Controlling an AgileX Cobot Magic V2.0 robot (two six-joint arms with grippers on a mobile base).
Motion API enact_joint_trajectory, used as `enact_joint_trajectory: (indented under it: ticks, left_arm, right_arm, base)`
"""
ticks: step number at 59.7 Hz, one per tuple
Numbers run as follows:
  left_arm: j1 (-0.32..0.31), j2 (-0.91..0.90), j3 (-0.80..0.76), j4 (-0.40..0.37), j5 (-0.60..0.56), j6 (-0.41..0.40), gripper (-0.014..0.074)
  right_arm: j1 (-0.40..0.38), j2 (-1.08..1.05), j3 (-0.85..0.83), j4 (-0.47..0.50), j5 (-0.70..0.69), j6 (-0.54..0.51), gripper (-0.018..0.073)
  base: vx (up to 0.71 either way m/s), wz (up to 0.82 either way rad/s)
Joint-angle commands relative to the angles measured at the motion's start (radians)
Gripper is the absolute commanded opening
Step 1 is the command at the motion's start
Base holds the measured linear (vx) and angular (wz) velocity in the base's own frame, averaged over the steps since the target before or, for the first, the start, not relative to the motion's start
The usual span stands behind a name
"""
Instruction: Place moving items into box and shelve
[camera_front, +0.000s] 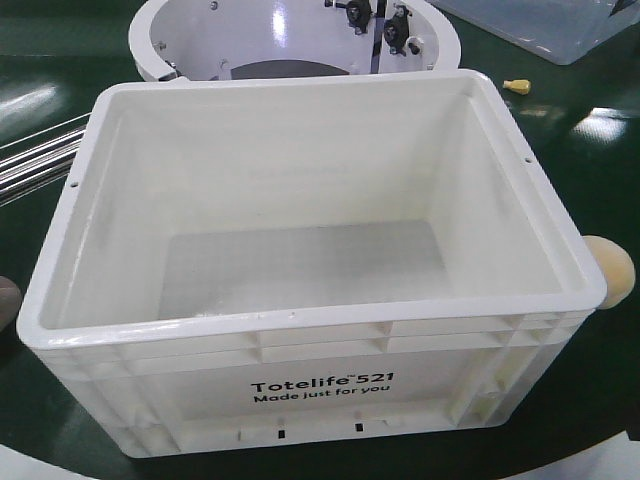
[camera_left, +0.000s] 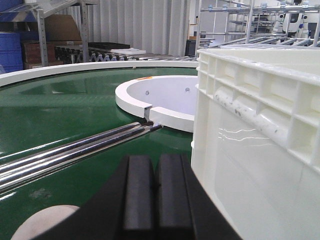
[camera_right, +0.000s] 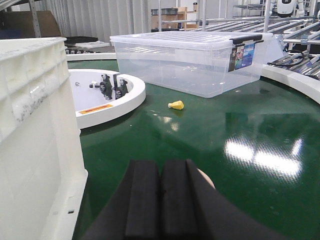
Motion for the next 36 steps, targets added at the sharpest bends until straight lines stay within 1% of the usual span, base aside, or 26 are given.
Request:
enact_joint_trajectory:
  ticks: [1, 36]
  left_arm:
    - [-0.002, -0.008, 0.018, -0.009, -0.085, -0.004, -0.0006]
    - [-0.002, -0.008, 0.018, -0.009, -0.069, -0.004, -0.0006]
  right_arm:
    - [0.002, -0.024, 0.006, -0.001, -0.082, -0.007, -0.0006]
    - [0.002, -0.024, 0.006, -0.001, -0.082, -0.007, -0.0006]
  base:
    - [0.0, 0.0]
    - [0.0, 0.0]
